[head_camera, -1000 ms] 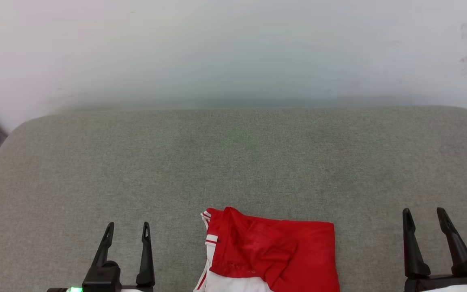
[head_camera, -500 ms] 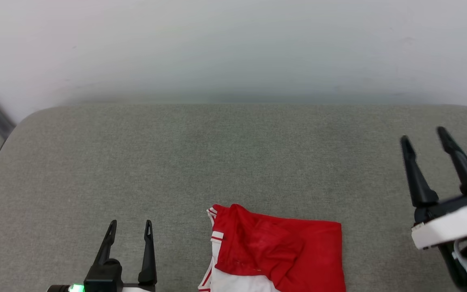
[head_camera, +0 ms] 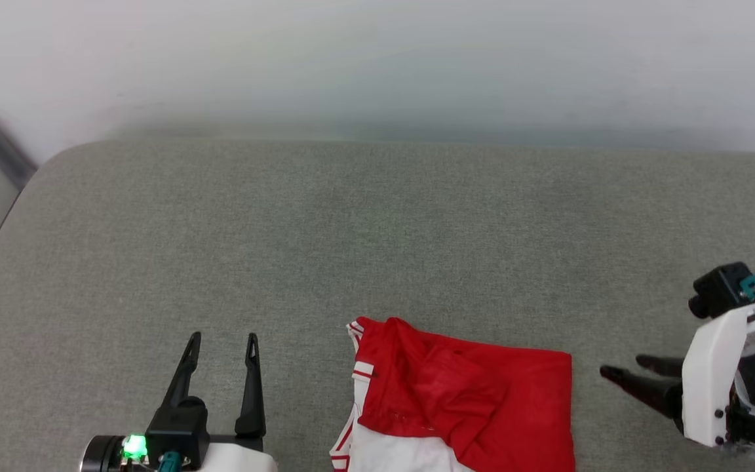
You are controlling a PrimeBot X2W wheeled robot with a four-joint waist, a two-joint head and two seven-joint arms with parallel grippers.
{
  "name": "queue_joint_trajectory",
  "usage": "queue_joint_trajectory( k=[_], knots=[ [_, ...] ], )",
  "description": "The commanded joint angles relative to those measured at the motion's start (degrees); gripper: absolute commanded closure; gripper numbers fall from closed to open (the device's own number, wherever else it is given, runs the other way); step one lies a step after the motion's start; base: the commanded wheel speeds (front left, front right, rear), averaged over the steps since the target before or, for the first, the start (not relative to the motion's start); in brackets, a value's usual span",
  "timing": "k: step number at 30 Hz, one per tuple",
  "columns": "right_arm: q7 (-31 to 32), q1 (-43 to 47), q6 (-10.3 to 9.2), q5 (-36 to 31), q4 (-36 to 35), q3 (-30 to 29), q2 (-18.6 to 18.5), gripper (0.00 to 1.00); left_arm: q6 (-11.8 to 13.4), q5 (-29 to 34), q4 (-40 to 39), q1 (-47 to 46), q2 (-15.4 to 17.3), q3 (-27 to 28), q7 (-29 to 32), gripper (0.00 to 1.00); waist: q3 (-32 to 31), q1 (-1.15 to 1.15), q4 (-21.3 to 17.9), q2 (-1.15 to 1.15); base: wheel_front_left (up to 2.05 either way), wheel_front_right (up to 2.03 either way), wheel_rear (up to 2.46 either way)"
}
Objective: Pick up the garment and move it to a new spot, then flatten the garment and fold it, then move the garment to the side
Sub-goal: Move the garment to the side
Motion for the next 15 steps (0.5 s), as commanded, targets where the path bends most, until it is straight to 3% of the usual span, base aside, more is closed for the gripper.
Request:
queue_joint_trajectory(
  k=[1, 5, 15],
  knots=[
    [1.27, 1.69, -0.02, 1.48, 0.99, 0.12, 0.16, 0.0, -0.2, 0.13, -0.09, -1.3, -0.13, -0.41, -0.12, 0.0, 1.26, -0.01, 0.9, 0.0, 0.0, 0.0, 0.0],
    [3.17, 3.75, -0.01, 4.88, 3.35, 0.42, 2.32, 0.0, -0.24, -0.22, -0.36, -2.92, -0.31, -0.71, -0.12, 0.0, 3.59, -0.01, 2.04, 0.0, 0.0, 0.0, 0.0],
    [-1.36, 3.65, -0.04, 8.03, 9.98, 2.81, 8.98, 0.0, -0.6, -0.2, -0.49, -6.48, -0.63, -2.05, -0.12, 0.0, 9.12, -0.01, 4.91, 0.0, 0.0, 0.0, 0.0]
  ],
)
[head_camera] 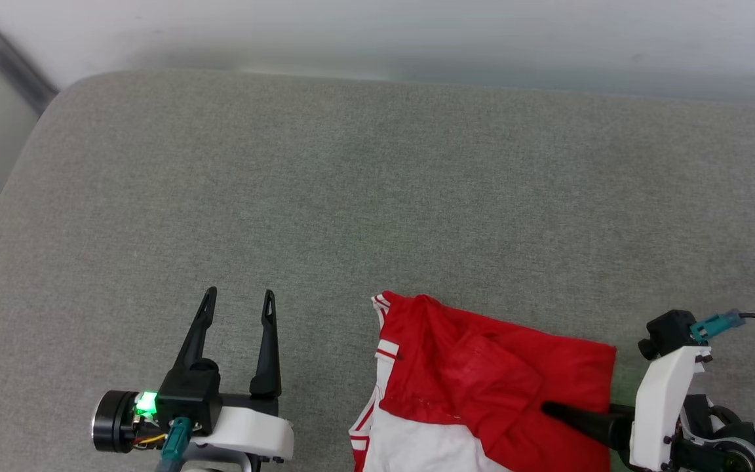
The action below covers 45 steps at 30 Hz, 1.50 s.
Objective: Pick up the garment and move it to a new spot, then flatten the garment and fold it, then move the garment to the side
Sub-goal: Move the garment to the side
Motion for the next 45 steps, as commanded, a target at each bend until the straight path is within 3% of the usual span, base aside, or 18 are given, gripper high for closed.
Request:
queue_joint_trajectory(
  k=[1, 6, 7, 20, 31, 39, 45],
  knots=[
    [-0.56, -0.21, -0.05, 0.62, 1.53, 1.21, 1.25, 0.0, -0.07, -0.1, -0.07, -1.02, -0.1, -0.28, -0.12, 0.0, 1.5, -0.01, 1.16, 0.0, 0.0, 0.0, 0.0],
    [-1.27, -0.61, -0.09, 0.33, 3.48, 5.46, 1.03, 0.0, 0.09, 0.04, 0.04, -2.06, -0.17, -0.38, -0.12, 0.0, 2.59, -0.01, 1.83, 0.0, 0.0, 0.0, 0.0],
    [-2.56, -1.42, -0.09, -0.05, 3.47, 7.36, -0.16, 1.0, 0.22, 0.08, 0.2, -2.2, -0.19, -0.4, -0.12, 0.0, 2.62, -0.01, 2.01, 0.0, 0.0, 0.0, 0.0],
    [-8.02, -8.41, -0.03, -1.59, -5.69, 14.33, -8.65, 1.0, 0.78, -0.52, 0.96, 1.46, -0.26, 0.09, -0.12, 0.0, -3.72, -0.01, -0.47, 0.0, 0.0, 0.0, 0.0],
    [-3.0, -17.28, -0.03, -4.65, -15.69, 18.9, -20.8, 1.0, 1.76, -1.86, -0.74, 3.6, -0.32, 1.04, -0.12, 0.0, -3.47, -0.01, -12.38, 0.0, 0.0, 0.0, 0.0],
    [-5.89, -20.5, -0.03, -7.81, -12.73, 15.17, -27.03, 1.0, 0.71, -0.33, -2.09, -0.88, -0.13, 2.16, -0.12, 0.0, 3.03, -0.01, -17.69, 0.0, 0.0, 0.0, 0.0],
    [-8.84, -22.67, -0.04, -12.12, -3.47, 11.12, -30.23, 1.0, -0.63, 0.85, -3.13, -3.93, 1.33, 2.69, -0.12, 0.0, 8.59, -0.01, -19.12, 0.0, 0.0, 0.0, 0.0]
  ],
)
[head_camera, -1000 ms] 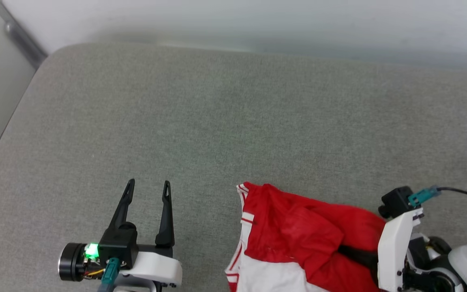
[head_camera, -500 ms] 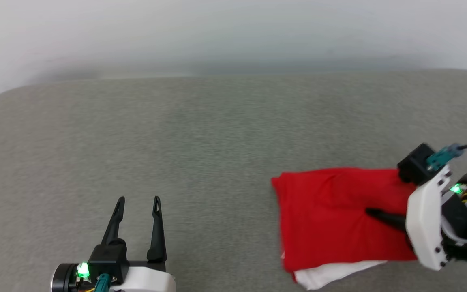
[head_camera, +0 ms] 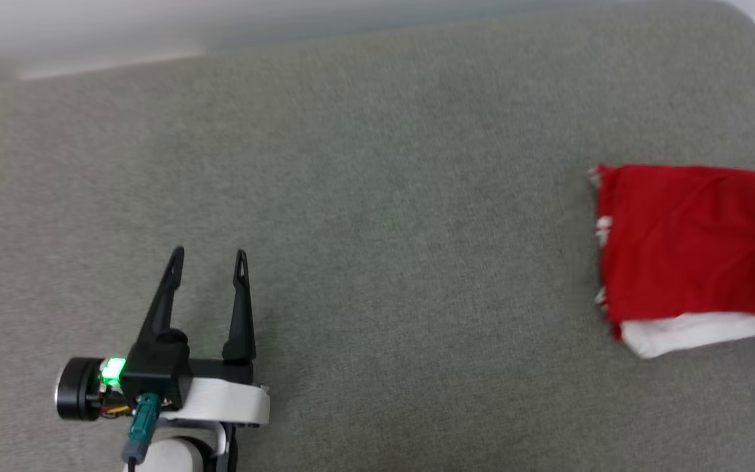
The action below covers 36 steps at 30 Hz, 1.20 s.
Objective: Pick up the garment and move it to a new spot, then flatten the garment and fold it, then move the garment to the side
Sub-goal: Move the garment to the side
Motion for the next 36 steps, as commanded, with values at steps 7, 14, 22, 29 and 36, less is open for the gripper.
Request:
queue_joint_trajectory(
  k=[7, 14, 22, 29, 36],
  knots=[
    [-3.14, -5.73, -0.05, -6.72, 12.35, -4.71, 0.43, 1.0, -0.62, 0.98, -1.99, -3.9, 2.05, 0.54, -0.12, 0.0, 8.86, 0.0, -1.42, 0.0, 0.0, 0.0, 0.0],
    [-6.76, -10.82, -0.06, -12.78, 21.85, -8.26, 3.56, 1.0, -0.52, 0.89, -3.71, -5.31, 3.33, 0.85, -0.12, 0.0, 12.58, 0.0, -1.33, 0.0, 0.0, 0.0, 0.0],
    [-10.76, -14.44, -0.06, -18.25, 29.37, -9.85, 6.5, 0.96, -0.11, 0.67, -3.83, -5.69, 3.58, 0.54, -0.12, 0.0, 12.82, 0.0, -1.21, 0.0, 0.0, 0.0, 0.0],
    [-14.91, -13.85, -0.05, -21.87, 32.61, -9.77, 7.55, 0.0, 0.75, -0.03, -2.59, -2.9, 2.7, 0.74, -0.12, 0.0, 6.66, 0.0, -0.96, 0.0, 0.0, 0.0, 0.0],
    [-27.79, -12.03, -0.05, -26.58, 30.68, -13.55, 9.65, 0.0, 1.11, -1.0, -1.38, 1.4, 1.28, 0.85, -0.12, 0.0, -1.23, 0.0, 0.53, 0.0, 0.0, 0.0, 0.0]
  ],
)
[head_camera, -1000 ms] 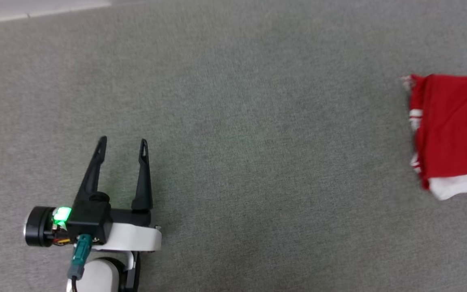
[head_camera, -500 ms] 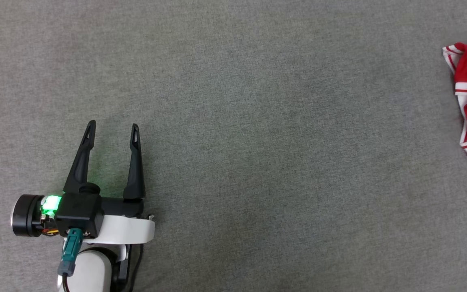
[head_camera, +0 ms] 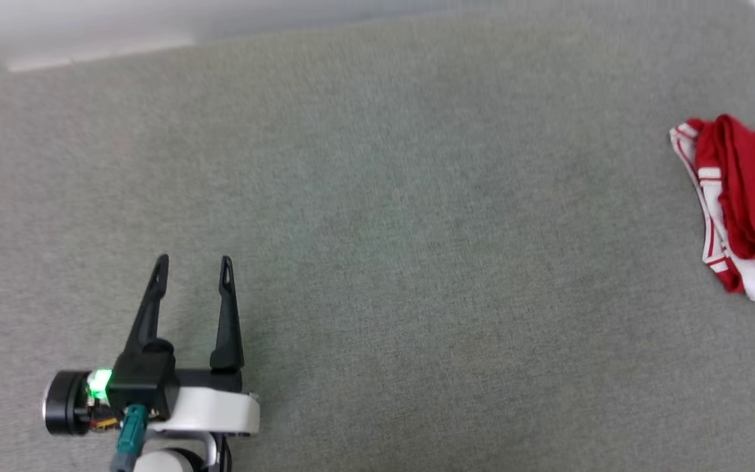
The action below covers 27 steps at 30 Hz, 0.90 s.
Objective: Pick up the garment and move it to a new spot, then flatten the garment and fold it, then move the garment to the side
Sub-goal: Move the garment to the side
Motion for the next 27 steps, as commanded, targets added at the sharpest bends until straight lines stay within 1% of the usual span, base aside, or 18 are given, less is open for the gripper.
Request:
queue_joint_trajectory(
  k=[1, 4, 7, 8, 9, 10, 12, 13, 16, 20, 23, 25, 26, 27],
  knots=[
    [-3.68, 1.51, -0.06, -1.21, -1.26, -1.23, 1.26, 0.0, 0.27, -0.32, 0.24, 1.6, -0.32, 0.24, -0.12, 0.0, -4.39, 0.0, 1.39, 0.0, 0.0, 0.0, 0.0],
    [-10.88, 2.64, -0.06, -4.23, -4.04, -3.68, 3.04, 0.0, 0.33, -0.51, 0.5, 3.29, -0.78, 0.46, -0.12, 0.0, -7.01, 0.0, 2.44, 0.0, 0.0, 0.0, 0.0],
    [-17.56, 5.12, -0.05, -7.18, -6.83, -6.82, 6.59, 0.0, 0.26, -0.68, 0.59, 4.69, -1.22, 0.61, -0.12, 0.0, -9.27, 0.0, 3.41, 0.0, 0.0, 0.0, 0.0],
    [-17.56, 5.12, -0.05, -7.18, -6.83, -6.82, 6.59, 0.0, 0.26, -0.68, 0.59, 4.69, -1.22, 0.61, -0.12, 0.0, -9.27, 0.0, 3.41, 0.0, 0.0, 0.0, 0.0],
    [-21.2, 7.37, -0.05, -8.91, -9.75, -9.31, 9.65, 0.0, 0.1, -0.71, 0.67, 5.5, -1.38, 0.68, -0.12, 0.0, -10.51, 0.0, 4.09, 0.0, 0.0, 0.0, 0.0],
    [-22.38, 8.63, -0.06, -9.86, -11.75, -10.8, 11.44, 0.0, 0.11, -0.74, 0.75, 5.85, -1.47, 0.67, -0.12, 0.0, -11.13, 0.0, 4.49, 0.0, 0.0, 0.0, 0.0],
    [-23.63, 11.78, -0.05, -11.73, -16.12, -13.34, 14.94, 0.0, 0.2, -0.82, 0.76, 6.49, -1.65, 0.82, -0.12, 0.0, -12.08, 0.0, 5.23, 0.0, 0.0, 0.0, 0.0],
    [-23.63, 11.78, -0.05, -11.73, -16.12, -13.34, 14.94, 0.0, 0.2, -0.82, 0.76, 6.49, -1.65, 0.82, -0.12, 0.0, -12.08, 0.0, 5.23, 0.0, 0.0, 0.0, 0.0],
    [-24.29, 17.4, -0.05, -14.04, -23.37, -16.98, 20.58, 0.0, 0.03, -0.93, 1.01, 6.89, -1.84, 0.82, -0.13, 0.0, -13.4, 0.0, 6.61, 0.0, 0.0, 0.0, 0.0],
    [-24.31, 25.4, -0.05, -15.53, -33.46, -19.97, 28.14, 0.0, -0.23, -1.06, 1.46, 7.74, -2.03, 1.08, -0.12, 0.0, -14.91, 0.0, 8.24, 0.0, 0.0, 0.0, 0.0],
    [-24.33, 31.33, -0.05, -16.06, -37.58, -20.71, 32.84, 0.0, -0.43, -0.88, 1.82, 8.12, -2.18, 1.16, -0.12, 0.0, -16.1, 0.0, 9.32, 0.0, 0.0, 0.0, 0.0],
    [-24.33, 34.67, -0.05, -16.11, -38.92, -20.92, 35.45, 0.0, -0.64, -0.77, 2.12, 8.57, -2.24, 1.26, -0.12, 0.0, -16.76, 0.0, 9.82, 0.0, 0.0, 0.0, 0.0],
    [-24.34, 36.65, -0.05, -16.22, -38.65, -20.83, 36.35, 0.0, -0.81, -0.67, 2.31, 8.74, -2.26, 1.26, -0.12, 0.0, -17.15, 0.0, 10.07, 0.0, 0.0, 0.0, 0.0],
    [-24.34, 39.22, -0.05, -15.96, -38.58, -20.57, 38.02, 0.0, -0.92, -0.46, 2.57, 9.05, -2.29, 1.4, -0.12, 0.0, -17.82, 0.0, 10.32, 0.0, 0.0, 0.0, 0.0]
  ],
)
